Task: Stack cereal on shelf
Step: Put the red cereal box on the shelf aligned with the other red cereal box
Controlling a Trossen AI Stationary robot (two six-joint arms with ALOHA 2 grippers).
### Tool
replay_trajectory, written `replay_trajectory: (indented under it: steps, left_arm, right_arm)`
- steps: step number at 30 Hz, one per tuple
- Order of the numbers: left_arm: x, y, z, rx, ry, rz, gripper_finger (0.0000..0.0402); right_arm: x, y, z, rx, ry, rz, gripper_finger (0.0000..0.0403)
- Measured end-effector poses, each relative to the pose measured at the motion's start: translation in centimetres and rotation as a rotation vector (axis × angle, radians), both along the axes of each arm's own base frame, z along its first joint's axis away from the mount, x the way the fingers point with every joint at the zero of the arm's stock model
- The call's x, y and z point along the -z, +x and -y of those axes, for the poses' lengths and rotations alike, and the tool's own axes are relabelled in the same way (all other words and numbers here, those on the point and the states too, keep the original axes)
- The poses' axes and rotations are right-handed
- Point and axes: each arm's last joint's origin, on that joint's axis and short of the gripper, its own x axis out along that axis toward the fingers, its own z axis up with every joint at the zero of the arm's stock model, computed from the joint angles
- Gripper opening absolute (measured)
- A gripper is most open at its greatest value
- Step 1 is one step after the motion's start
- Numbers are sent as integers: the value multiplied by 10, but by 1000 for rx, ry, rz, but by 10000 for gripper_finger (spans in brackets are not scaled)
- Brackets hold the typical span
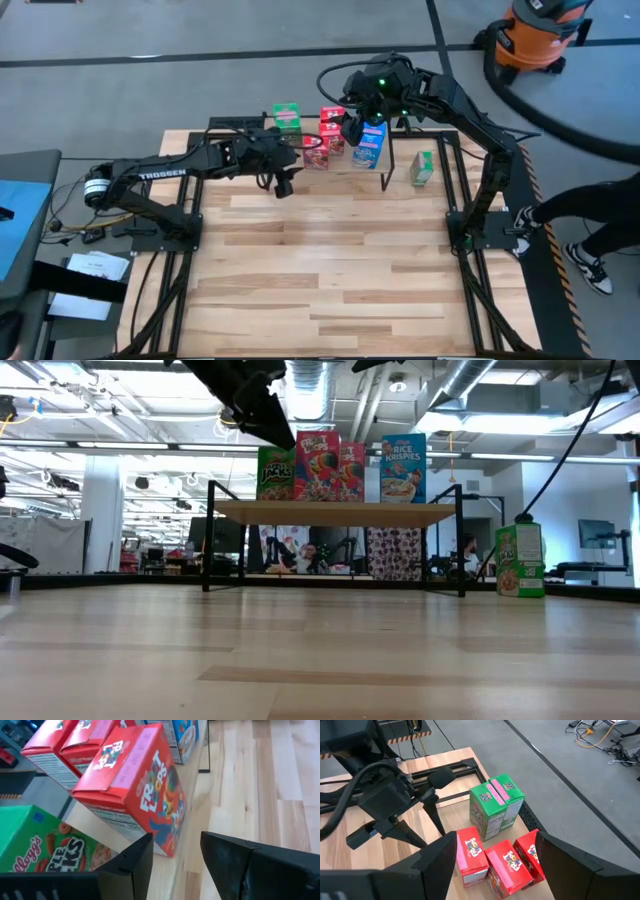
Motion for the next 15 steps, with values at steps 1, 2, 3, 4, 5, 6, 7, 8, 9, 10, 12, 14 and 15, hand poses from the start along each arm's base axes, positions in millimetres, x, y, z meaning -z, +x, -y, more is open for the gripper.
replay_trajectory:
  steps: [1, 2, 3, 4, 5, 6, 7, 8, 9, 10, 12, 14, 15]
  left_arm:
    - [0, 0, 0, 0, 0, 2, 155]
    - [-1, 0, 0, -1, 2, 7, 155]
    - [-1, 1, 0, -1, 3, 14, 155]
    - [-2, 1, 0, -1, 5, 22, 155]
    - [-2, 1, 0, -1, 6, 26, 155]
    - [-2, 1, 0, -1, 7, 29, 155]
    - [-2, 2, -1, 0, 8, 31, 155]
    - [-1, 4, -1, -1, 9, 35, 155]
    - [0, 6, -2, -2, 7, 36, 155]
    - [1, 5, -3, -6, 3, 25, 155]
    - [4, 9, -6, -10, 6, 23, 155]
    - [10, 11, -9, -12, 0, -1, 155]
    - [12, 12, -9, -13, -2, -9, 155]
  right_arm:
    - [0, 0, 0, 0, 0, 0, 291]
    - [0, 0, 0, 0, 0, 0, 291]
    - [0, 0, 0, 0, 0, 0, 291]
    - [0, 0, 0, 0, 0, 0, 291]
    - [0, 0, 0, 0, 0, 0, 291]
    - [0, 0, 0, 0, 0, 0, 291]
    - [0, 0, 0, 0, 0, 0, 291]
    - [0, 0, 0, 0, 0, 0, 291]
    - [0, 0, 0, 0, 0, 0, 291]
    - [0, 0, 0, 0, 0, 0, 291]
    - [0, 0, 0, 0, 0, 1, 291]
    - [0, 0, 0, -1, 1, 0, 291]
    - [0, 0, -1, -3, 1, 0, 291]
